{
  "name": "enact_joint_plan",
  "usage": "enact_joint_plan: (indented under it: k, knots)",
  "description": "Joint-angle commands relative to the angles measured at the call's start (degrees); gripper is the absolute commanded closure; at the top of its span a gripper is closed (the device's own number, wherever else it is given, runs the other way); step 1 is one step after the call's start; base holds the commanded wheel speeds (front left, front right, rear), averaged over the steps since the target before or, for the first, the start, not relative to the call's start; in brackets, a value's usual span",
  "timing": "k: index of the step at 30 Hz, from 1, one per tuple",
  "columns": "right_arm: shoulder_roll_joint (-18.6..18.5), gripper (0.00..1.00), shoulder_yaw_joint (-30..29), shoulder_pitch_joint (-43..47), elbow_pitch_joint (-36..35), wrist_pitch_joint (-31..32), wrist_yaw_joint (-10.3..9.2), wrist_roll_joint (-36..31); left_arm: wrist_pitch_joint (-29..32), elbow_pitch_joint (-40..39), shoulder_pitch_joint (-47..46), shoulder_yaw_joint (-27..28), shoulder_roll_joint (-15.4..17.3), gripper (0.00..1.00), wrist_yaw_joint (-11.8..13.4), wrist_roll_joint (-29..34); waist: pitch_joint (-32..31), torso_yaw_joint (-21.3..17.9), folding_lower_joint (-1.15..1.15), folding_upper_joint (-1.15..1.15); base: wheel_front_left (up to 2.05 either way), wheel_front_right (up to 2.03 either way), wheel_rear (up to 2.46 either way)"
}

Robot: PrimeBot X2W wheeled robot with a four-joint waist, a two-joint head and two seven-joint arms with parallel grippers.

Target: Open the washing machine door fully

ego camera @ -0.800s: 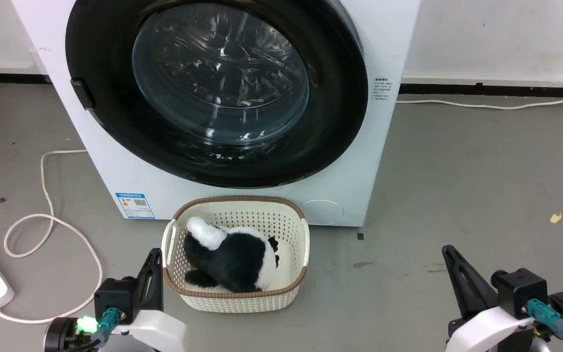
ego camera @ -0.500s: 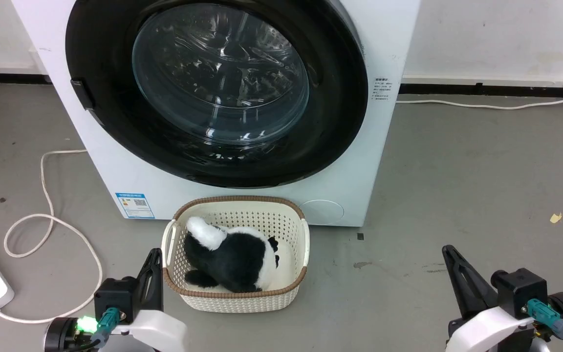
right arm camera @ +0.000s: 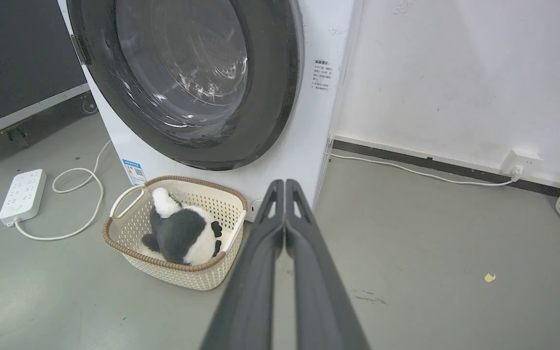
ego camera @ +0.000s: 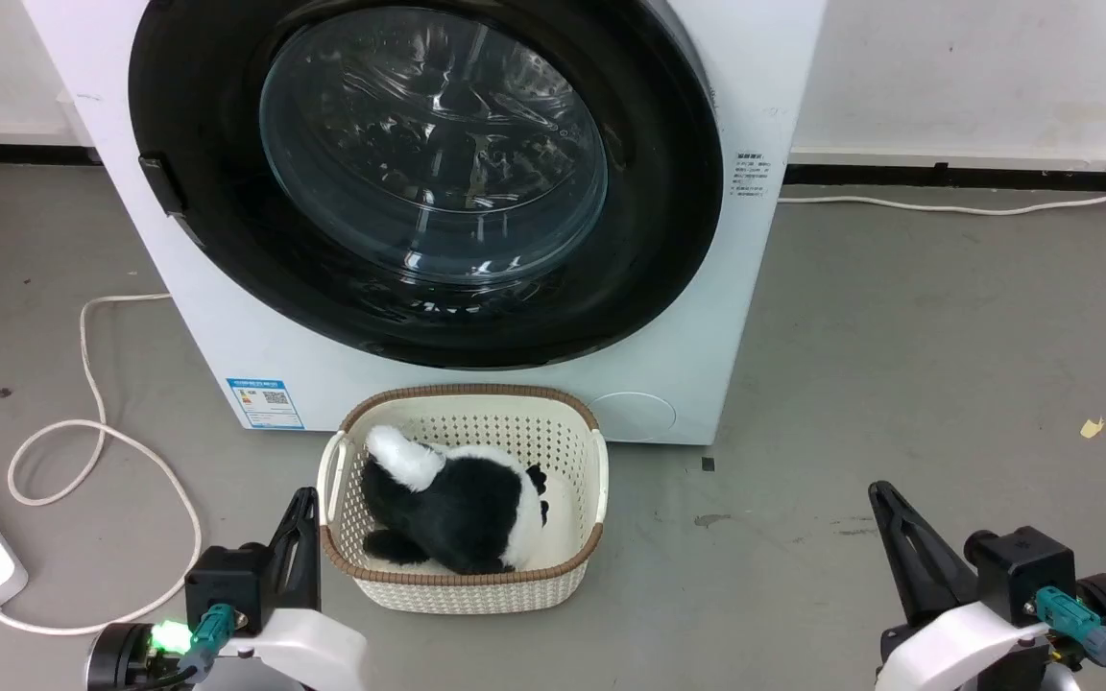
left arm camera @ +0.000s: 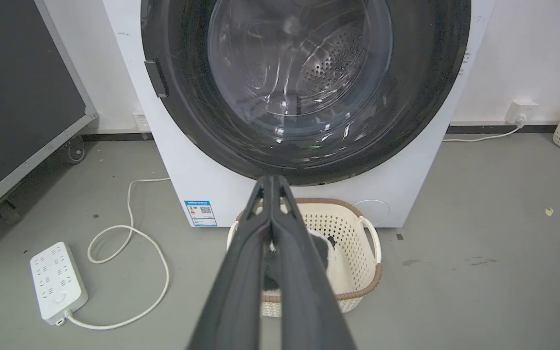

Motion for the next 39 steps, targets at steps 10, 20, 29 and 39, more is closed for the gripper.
enact_joint_plan:
  k: [10,20,29,39]
  knots:
    - [0.21,1.0,-0.17,-0.69,0.14,0.08,-0.04,-0.41,0.03,-0.23,-0.87,0.04,0.03,1.0,0.12,0.51,0.0,0.0,0.0,0.0,0.0,0.0,0.0]
    - [0.21,1.0,-0.17,-0.69,0.14,0.08,-0.04,-0.41,0.03,-0.23,-0.87,0.04,0.03,1.0,0.12,0.51,0.0,0.0,0.0,0.0,0.0,0.0,0.0]
    - [0.0,0.0,0.09,0.04,0.02,-0.19,0.01,0.24,-0.19,0.11,0.01,-0.09,0.0,0.0,0.04,-0.12,0.01,-0.01,0.0,0.0,0.0,0.0,0.0]
    - [0.02,0.0,-0.13,-0.02,-0.49,-1.38,0.01,1.12,-1.38,0.44,-0.23,-0.62,0.0,0.0,0.34,-0.22,0.39,-0.02,0.0,0.0,0.0,0.0,0.0]
